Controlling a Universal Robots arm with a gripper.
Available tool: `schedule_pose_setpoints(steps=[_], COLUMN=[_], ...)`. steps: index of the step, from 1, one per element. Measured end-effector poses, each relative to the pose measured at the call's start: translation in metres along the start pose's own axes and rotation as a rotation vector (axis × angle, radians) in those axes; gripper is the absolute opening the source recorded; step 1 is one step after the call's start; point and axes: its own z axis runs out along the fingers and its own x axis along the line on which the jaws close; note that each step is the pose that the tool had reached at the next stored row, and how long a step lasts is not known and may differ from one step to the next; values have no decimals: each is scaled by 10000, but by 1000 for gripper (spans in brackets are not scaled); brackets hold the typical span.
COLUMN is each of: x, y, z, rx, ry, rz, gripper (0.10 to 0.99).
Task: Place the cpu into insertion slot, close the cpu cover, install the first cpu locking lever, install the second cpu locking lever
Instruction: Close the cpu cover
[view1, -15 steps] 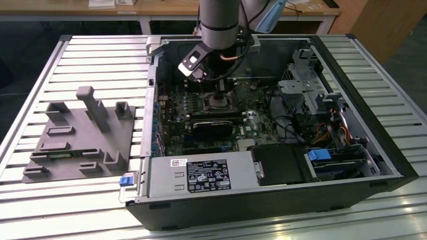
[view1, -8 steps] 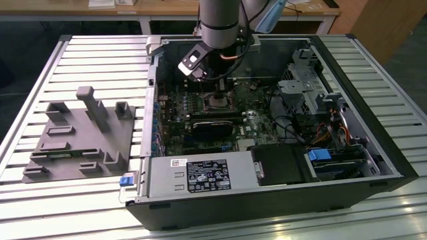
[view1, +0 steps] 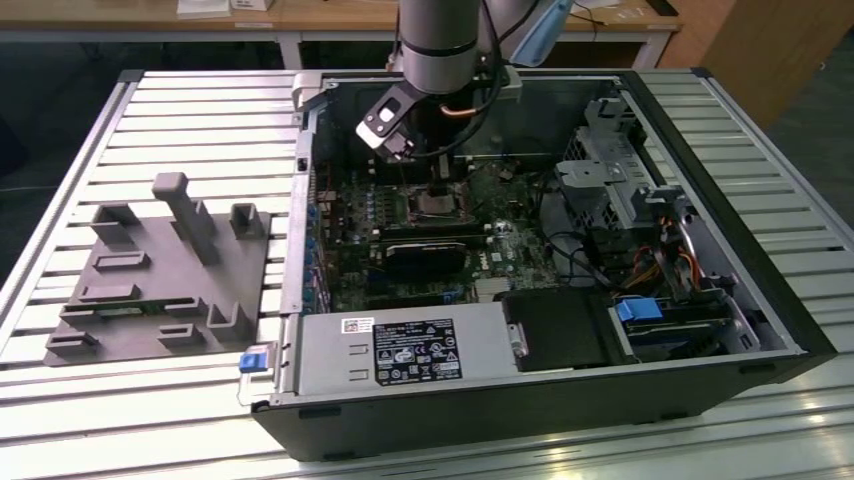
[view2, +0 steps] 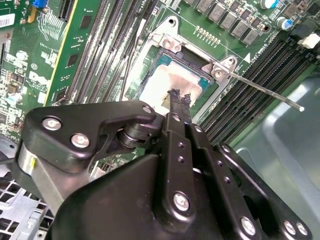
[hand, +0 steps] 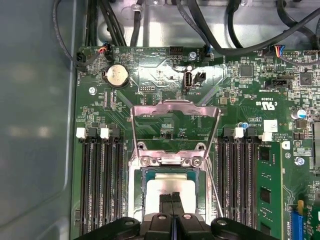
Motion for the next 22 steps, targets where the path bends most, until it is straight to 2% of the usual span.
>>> schedule_pose_setpoints(steps=[15, 22], x=[1, 1], y=[14, 17], z=[-173, -210], rx=[1, 0], ry=[-2, -1], rz=[19, 24], gripper=[106, 106])
